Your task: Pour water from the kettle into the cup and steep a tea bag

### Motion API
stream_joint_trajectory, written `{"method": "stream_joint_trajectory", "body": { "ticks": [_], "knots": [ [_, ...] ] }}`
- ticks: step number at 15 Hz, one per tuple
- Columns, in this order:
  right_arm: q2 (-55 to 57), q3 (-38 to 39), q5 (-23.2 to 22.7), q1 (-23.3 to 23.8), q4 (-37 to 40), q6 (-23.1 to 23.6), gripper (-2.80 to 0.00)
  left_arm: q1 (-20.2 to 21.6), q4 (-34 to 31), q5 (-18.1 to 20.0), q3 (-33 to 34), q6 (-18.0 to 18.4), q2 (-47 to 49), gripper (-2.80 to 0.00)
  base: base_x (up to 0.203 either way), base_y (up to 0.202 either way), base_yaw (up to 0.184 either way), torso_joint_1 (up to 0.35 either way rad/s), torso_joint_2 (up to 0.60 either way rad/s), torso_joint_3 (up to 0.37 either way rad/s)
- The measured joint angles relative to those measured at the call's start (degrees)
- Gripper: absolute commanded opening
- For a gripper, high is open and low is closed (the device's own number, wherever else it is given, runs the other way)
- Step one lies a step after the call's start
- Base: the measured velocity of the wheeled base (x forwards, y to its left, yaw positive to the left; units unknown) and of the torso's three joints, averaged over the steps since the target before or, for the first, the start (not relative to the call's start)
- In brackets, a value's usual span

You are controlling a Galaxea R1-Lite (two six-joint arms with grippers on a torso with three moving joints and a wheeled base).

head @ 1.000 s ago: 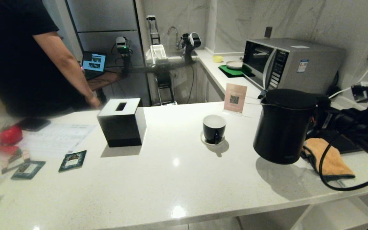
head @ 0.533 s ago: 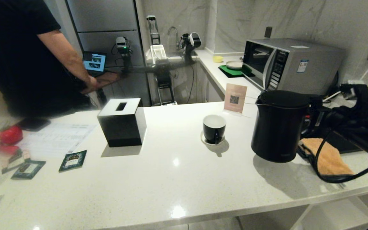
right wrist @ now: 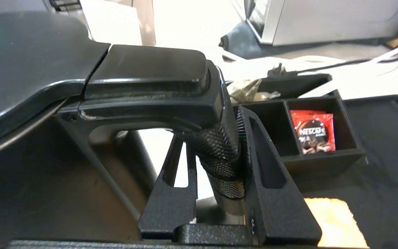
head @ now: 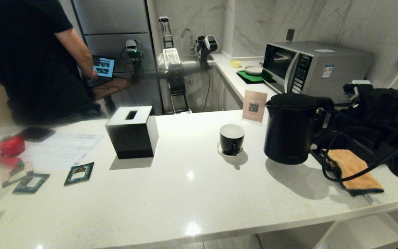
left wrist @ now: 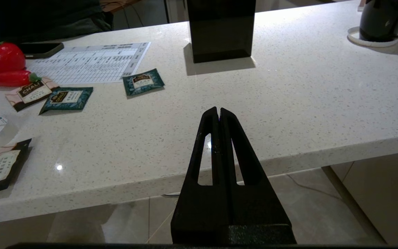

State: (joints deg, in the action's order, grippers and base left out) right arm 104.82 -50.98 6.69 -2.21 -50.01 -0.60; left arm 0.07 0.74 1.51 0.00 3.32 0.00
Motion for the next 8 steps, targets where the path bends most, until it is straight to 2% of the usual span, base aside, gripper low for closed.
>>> {"method": "stream_joint_trajectory", "body": {
  "ticks": [3, 8],
  "knots": [
    [0.7, -2.7, 1.0, -0.1, 2.5, 0.5, -2.8, 0.0, 0.0, 0.0, 0.0, 0.0, 0.0, -2.8, 0.0, 0.0, 0.0, 0.0, 0.0, 0.0],
    [2.2, -7.8, 1.3, -0.4, 5.6, 4.4, -2.8, 0.0, 0.0, 0.0, 0.0, 0.0, 0.0, -2.8, 0.0, 0.0, 0.0, 0.0, 0.0, 0.0]
  ]
}}
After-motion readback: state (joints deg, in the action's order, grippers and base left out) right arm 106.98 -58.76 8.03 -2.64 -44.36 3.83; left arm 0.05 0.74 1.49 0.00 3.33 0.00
